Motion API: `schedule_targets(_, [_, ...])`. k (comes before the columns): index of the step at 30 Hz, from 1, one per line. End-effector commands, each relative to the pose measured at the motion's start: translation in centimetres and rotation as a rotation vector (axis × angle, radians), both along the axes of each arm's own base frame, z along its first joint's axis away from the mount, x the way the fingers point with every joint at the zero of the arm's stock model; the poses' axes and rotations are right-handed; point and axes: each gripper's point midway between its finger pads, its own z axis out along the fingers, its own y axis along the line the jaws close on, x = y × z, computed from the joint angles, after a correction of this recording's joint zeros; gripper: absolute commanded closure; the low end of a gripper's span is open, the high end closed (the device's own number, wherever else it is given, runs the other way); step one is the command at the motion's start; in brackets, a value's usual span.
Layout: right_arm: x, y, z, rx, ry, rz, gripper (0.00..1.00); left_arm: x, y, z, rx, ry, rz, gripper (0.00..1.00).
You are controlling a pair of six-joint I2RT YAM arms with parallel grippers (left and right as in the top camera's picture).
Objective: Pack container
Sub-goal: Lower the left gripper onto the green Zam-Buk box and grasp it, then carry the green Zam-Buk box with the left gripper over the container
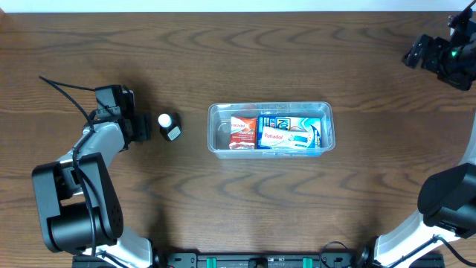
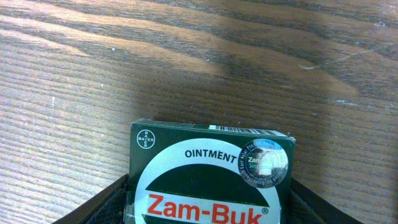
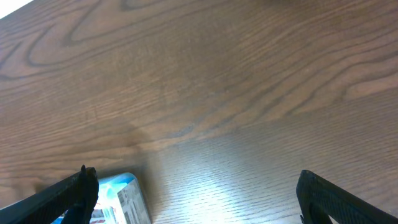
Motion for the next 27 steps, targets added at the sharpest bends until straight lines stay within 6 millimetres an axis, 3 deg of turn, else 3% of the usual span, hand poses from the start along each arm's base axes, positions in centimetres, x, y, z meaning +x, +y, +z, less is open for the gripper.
schedule_targets(1, [-0.1,-0.1,1.5,-0.007,-0.038,-0.009,0.01,-0.5,0.2,-0.8,-0.002,0.027,0.024,0.32])
schedule_targets(4, [-0.1,-0.1,1.5,-0.007,-0.038,-0.009,0.01,-0.1,0.3,0.5,-0.011,-0.006,0.058,0.32])
schedule_targets(8, [-0.1,-0.1,1.5,-0.007,-0.038,-0.009,0.01,1.0,0.5,3.8,-0.028,-0.087,0.120,0.34])
schedule_targets(12, [-0.1,-0.1,1.5,-0.007,-0.038,-0.009,0.01,1.4,0.6,8.4,-0.045,-0.213,0.179,0.43])
schedule_targets(16, [-0.1,-0.1,1.5,-0.007,-0.038,-0.009,0.01,0.9,0.1,12.8,-0.072,-0.318,0.195,0.43])
schedule_targets(19, [-0.1,-0.1,1.5,-0.007,-0.038,-0.009,0.01,0.5,-1.5,15.9,-0.139,-0.396,0.151,0.43])
schedule_targets(27, [-0.1,-0.1,1.5,-0.007,-0.038,-0.009,0.01,-0.9,-10.0,23.3,-0.421,-0.572,-0.038,0.46])
